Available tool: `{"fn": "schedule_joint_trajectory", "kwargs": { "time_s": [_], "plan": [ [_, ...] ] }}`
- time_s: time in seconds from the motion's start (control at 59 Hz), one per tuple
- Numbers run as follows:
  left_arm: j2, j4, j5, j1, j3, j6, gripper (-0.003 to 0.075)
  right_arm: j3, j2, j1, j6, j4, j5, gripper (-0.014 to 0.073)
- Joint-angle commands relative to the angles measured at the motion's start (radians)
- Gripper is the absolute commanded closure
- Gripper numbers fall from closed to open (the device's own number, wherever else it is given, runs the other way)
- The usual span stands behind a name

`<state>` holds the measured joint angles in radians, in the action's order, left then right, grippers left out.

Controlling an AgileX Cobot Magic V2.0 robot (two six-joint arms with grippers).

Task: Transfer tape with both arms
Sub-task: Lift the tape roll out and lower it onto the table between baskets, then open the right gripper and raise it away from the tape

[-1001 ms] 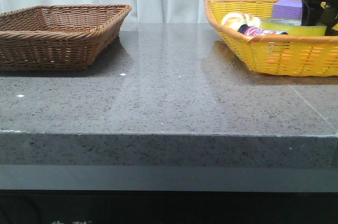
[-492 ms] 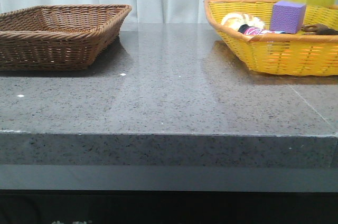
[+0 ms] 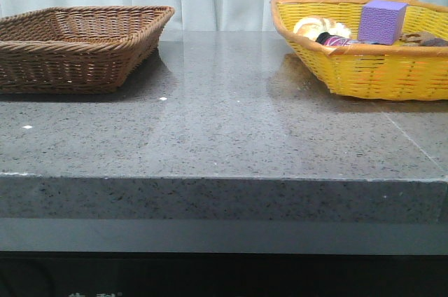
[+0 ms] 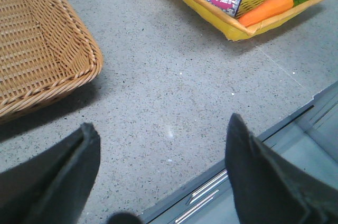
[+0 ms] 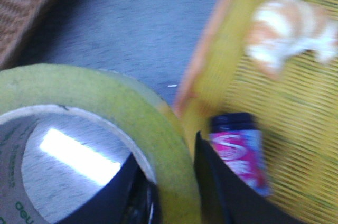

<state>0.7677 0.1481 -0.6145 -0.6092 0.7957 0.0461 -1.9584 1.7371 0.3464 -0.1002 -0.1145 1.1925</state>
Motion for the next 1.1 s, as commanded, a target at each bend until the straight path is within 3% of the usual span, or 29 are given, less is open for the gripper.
{"fn": "schedule_joint_trajectory", "kwargs": {
  "time_s": [0.0, 0.254, 0.712, 0.814, 0.933, 1.086],
  "plan": [
    [-0.001, 0.016, 0.067, -0.008, 0.033, -0.003, 0.0229, -0.029, -0.018, 0.061, -0.015, 0.003, -0.050, 0.0420],
    [-0.001, 0.016, 0.067, -0.008, 0.033, -0.003, 0.0229, -0.029, 0.095, 0.164, -0.055, 0.009, -0.046, 0.0420],
    [0.032, 0.016, 0.067, -0.008, 0.033, -0.003, 0.0229, -0.029, 0.246, 0.174, -0.063, 0.058, -0.062, 0.0417],
    [0.049, 0.016, 0.067, -0.008, 0.033, -0.003, 0.0229, -0.029, 0.247, 0.174, -0.063, 0.058, -0.062, 0.0335],
    [0.071, 0.016, 0.055, -0.008, 0.033, -0.003, 0.0229, -0.034, 0.244, 0.174, -0.063, 0.058, -0.064, 0.0168],
    [0.081, 0.018, 0.040, -0.008, 0.033, -0.003, 0.0229, -0.034, 0.208, 0.174, -0.046, 0.058, -0.058, 0.0126]
  ]
}}
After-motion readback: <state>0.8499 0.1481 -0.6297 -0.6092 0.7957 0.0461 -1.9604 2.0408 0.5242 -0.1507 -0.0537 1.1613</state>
